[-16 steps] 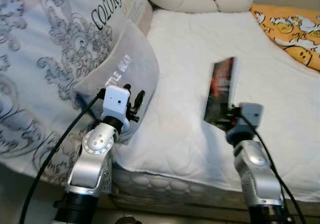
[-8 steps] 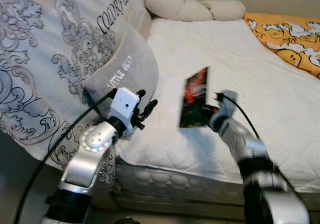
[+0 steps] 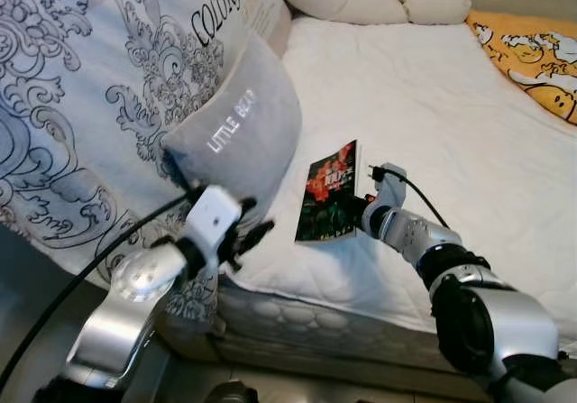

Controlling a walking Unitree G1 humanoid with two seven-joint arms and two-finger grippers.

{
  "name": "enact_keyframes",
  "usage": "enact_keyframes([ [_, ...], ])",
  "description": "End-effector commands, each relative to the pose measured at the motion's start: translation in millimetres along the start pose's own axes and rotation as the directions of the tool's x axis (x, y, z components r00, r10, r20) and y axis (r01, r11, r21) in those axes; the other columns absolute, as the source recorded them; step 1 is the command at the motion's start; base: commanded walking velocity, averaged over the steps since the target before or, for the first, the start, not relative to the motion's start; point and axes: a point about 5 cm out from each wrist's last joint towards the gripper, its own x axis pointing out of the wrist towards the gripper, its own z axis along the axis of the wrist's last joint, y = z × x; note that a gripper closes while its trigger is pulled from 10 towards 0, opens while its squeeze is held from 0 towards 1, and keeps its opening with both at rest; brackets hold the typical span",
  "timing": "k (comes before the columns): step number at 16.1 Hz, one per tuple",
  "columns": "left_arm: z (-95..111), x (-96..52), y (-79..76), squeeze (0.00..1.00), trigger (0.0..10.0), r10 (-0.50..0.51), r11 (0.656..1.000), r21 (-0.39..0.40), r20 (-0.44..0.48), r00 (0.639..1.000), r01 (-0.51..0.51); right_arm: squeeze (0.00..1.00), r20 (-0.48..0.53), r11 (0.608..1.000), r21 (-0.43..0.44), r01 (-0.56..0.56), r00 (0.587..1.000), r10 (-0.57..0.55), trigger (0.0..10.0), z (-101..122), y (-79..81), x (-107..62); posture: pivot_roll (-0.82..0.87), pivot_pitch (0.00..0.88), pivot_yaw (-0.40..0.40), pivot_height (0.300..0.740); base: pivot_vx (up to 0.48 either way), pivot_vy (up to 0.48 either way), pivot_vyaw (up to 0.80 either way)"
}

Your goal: Clean up the room

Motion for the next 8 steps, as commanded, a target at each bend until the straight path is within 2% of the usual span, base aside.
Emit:
enact_keyframes([
  [1,1.8,-3.6,-3.8,0.00,10.0,-0.022,1.000,0.015,-0.012,1.000,0.022,0.00,0.039,1.000,0.008,-0.004,0.999,0.004,10.0,11.0,1.6,-0.9,0.16,0.096,0.007,0.740,0.000,0.000,0.00],
  [2,1.4,-8.9,-7.7,0.00,10.0,-0.030,1.000,0.010,-0.024,0.999,0.030,0.00,0.035,1.000,-0.029,-0.001,0.999,0.002,10.0,11.5,0.1,-1.3,0.17,0.116,0.009,0.740,0.000,0.000,0.00],
  [8,0.9,-24.5,-15.7,0.00,10.0,-0.036,0.999,0.001,-0.058,0.998,0.037,0.00,0.090,0.998,-0.042,0.038,0.995,-0.034,10.0,25.2,-10.4,-6.0,0.20,0.197,0.026,0.740,0.000,0.000,0.00],
])
